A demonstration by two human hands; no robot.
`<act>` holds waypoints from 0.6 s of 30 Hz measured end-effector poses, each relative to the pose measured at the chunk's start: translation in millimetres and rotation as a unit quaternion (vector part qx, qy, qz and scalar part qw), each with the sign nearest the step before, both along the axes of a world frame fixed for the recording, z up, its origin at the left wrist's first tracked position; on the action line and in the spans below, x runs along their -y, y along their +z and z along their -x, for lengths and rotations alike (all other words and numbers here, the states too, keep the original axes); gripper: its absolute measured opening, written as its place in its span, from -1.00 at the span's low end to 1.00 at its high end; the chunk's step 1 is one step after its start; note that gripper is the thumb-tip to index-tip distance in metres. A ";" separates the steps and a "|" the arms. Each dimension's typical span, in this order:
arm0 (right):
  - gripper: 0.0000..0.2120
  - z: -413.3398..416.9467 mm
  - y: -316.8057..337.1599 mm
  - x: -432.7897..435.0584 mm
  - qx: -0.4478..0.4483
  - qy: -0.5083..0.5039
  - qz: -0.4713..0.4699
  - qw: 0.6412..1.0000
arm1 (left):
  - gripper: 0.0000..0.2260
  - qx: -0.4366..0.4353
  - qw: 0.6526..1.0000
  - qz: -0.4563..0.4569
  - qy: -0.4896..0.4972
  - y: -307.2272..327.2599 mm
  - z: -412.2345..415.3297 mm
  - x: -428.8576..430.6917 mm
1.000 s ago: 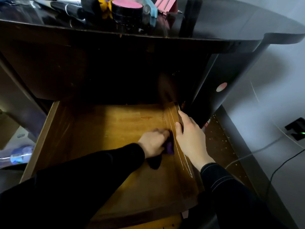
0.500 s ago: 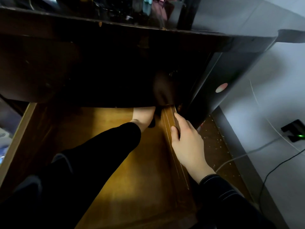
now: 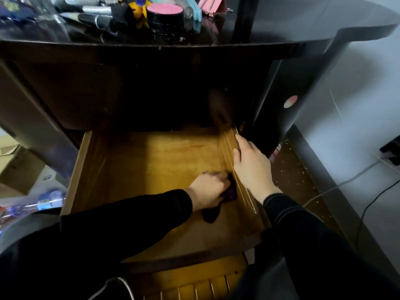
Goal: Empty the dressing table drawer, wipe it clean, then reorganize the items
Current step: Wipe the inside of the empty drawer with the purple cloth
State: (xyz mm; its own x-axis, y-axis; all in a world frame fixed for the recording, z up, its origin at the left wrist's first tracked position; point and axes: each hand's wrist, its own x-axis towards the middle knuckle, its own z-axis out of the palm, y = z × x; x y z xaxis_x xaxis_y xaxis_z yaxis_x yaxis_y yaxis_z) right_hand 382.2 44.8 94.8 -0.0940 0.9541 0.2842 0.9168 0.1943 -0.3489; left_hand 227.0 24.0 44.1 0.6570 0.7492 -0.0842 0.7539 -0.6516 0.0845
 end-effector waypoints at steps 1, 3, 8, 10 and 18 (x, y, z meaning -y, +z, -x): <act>-0.54 0.8 0.8 0.9 0.003 -0.001 0.000 1.000 | -0.71 -0.003 1.000 0.006 -0.028 -1.0 0.2 12.1; -0.54 1.2 2.3 3.2 0.014 -0.002 0.011 1.000 | -0.68 -0.003 0.998 0.037 -0.059 -1.8 2.3 30.3; -0.45 -9.2 17.6 9.1 0.008 0.031 0.117 0.993 | -0.74 0.034 0.988 0.152 -0.003 20.5 19.7 39.6; -0.44 -18.6 34.8 11.6 0.007 0.050 0.184 0.982 | -0.78 0.091 0.982 0.159 0.047 37.9 36.5 38.6; -0.71 20.3 85.8 42.6 -0.240 0.140 0.207 0.938 | -0.84 0.459 0.800 0.314 0.225 115.7 103.1 49.2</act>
